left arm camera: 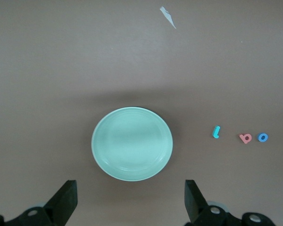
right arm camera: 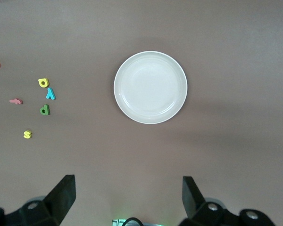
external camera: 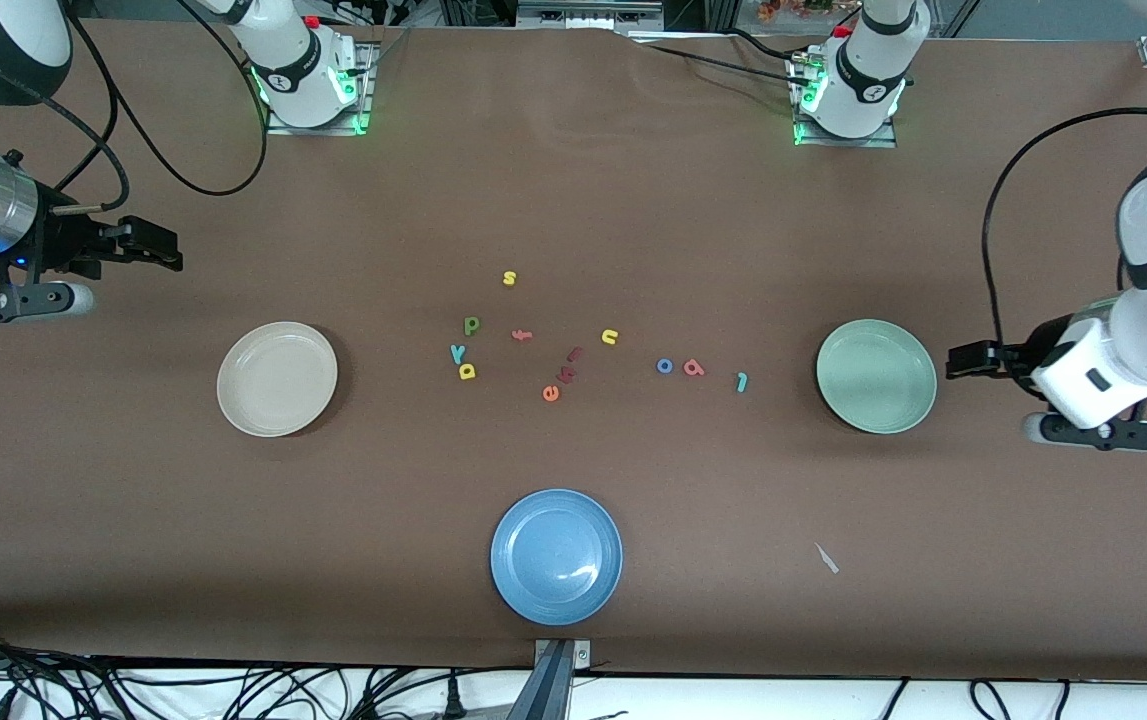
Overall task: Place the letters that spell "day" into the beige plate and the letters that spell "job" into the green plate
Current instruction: 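Move the left gripper toward the cyan letter l, then grasp the cyan l with the left gripper while the right gripper reaches out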
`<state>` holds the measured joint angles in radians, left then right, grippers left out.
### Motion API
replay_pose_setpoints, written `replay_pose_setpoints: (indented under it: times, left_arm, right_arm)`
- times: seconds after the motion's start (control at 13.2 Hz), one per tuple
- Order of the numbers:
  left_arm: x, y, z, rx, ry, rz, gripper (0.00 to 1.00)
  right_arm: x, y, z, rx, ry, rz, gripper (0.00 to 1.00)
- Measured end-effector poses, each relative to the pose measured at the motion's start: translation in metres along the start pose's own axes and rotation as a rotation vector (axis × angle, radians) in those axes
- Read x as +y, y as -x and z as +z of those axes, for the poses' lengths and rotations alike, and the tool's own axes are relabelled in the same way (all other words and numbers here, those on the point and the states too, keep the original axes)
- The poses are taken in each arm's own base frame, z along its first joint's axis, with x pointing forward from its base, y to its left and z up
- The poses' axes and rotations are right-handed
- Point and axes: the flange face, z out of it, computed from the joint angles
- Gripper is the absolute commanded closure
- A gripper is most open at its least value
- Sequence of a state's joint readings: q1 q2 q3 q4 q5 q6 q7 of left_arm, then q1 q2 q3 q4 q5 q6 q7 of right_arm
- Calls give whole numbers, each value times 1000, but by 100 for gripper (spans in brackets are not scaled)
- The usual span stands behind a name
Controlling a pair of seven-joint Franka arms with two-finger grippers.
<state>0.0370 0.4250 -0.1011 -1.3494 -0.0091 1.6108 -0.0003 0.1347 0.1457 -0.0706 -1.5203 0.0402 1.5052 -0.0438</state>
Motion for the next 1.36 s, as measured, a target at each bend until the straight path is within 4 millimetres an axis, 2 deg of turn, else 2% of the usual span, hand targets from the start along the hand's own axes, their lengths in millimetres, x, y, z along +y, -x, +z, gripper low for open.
replay_pose_setpoints:
  times: [0.15,0.38,0.61,0.76,0.91,1.14,1.36]
  left_arm:
    - [18,-3,12,-20,-3,-7,0]
    - [26,-7,24,-39,14,-18,0]
    - [63,-15,56,-78,41,-50,0]
    - [90,-22,88,-91,50,-56,0]
    - [110,-22,128,-94,80,-73,0]
    - [138,-7,188,-106,85,-80,1]
    - [152,10,238,-48,96,-81,1]
  right_arm:
    - [0,0,0,0,0,0,0]
    - [0,0,0,0,0,0,0]
    - [0,0,0,-1,0,0,0]
    - [0,0,0,-1,0,0,0]
    - [0,0,1,-1,0,0,0]
    - [0,0,1,-2,0,0,0]
    - [0,0,1,-2,0,0,0]
